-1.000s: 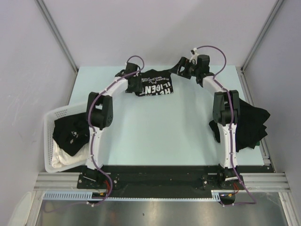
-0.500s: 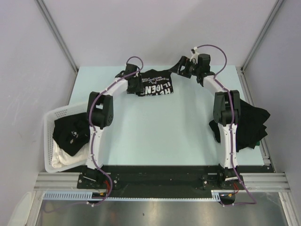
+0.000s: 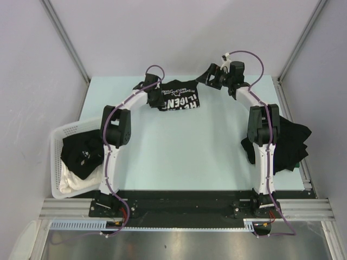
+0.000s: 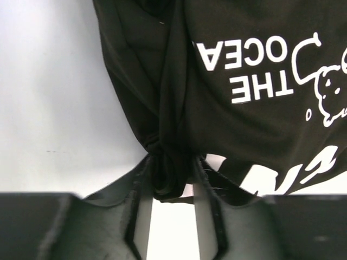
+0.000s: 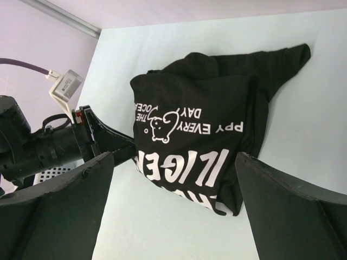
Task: Fold and stack the t-shirts
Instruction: Fold the tshirt
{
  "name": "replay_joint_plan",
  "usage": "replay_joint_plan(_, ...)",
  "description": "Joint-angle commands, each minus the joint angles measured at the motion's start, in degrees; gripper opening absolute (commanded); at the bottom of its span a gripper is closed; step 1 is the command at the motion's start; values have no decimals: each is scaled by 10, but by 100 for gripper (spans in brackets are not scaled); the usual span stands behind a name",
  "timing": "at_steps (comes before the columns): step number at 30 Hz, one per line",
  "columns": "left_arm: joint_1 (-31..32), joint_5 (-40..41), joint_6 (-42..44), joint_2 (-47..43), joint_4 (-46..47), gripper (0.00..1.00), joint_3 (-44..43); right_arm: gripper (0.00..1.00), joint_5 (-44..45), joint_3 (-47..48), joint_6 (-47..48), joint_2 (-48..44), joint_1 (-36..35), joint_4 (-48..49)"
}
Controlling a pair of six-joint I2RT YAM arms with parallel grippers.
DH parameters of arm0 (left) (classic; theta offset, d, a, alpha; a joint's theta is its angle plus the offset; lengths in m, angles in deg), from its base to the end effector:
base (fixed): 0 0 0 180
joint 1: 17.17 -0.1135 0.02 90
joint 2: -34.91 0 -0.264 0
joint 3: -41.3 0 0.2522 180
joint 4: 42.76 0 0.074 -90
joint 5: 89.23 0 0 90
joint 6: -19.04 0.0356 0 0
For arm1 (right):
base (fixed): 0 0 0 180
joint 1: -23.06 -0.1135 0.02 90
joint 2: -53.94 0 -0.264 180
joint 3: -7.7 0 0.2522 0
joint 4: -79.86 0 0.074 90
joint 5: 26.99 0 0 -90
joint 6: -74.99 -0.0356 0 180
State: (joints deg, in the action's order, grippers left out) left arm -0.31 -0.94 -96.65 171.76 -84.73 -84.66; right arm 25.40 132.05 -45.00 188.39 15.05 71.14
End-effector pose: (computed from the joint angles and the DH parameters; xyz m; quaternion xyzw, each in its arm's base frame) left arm 0.5035 -0.1537 0.1590 -0.0682 0.9454 -0.1287 0.2916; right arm 0.5415 0.0981 0.2248 -0.0374 0.7914 0.4272 0.4356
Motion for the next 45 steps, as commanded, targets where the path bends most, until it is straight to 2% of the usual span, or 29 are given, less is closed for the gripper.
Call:
replay_joint_plan(1,2,-5,-5,24,-40,25,-3,100,-4,-8,-15,-46,5,33)
replay_joint_plan(9,9,-10,0,-11,-44,0,45,100,1,-19,-30,-56,5,46)
replay_joint_plan(13,20,-7,6,-46,-47,0,87,100,6,-25,-36,-66,4,46)
replay_joint_plan(26,83,-9,5,-216,-45,0,308,100,19,-53,-49,-119,3,29)
replay_joint_plan(34,121,-8,-7,-340,-50,0,438,100,47,-86,3,-165,-14,-76)
replay_joint_plan(40,157,-10,-27,-417,-50,0,511,100,154,-102,66,-206,-44,-206)
replay_joint_plan(43,172,-8,-37,-439,-48,0,534,100,298,-96,128,-240,-87,-279)
replay_joint_plan(45,179,-7,-40,-448,-44,0,543,100,427,-92,176,-263,-132,-316)
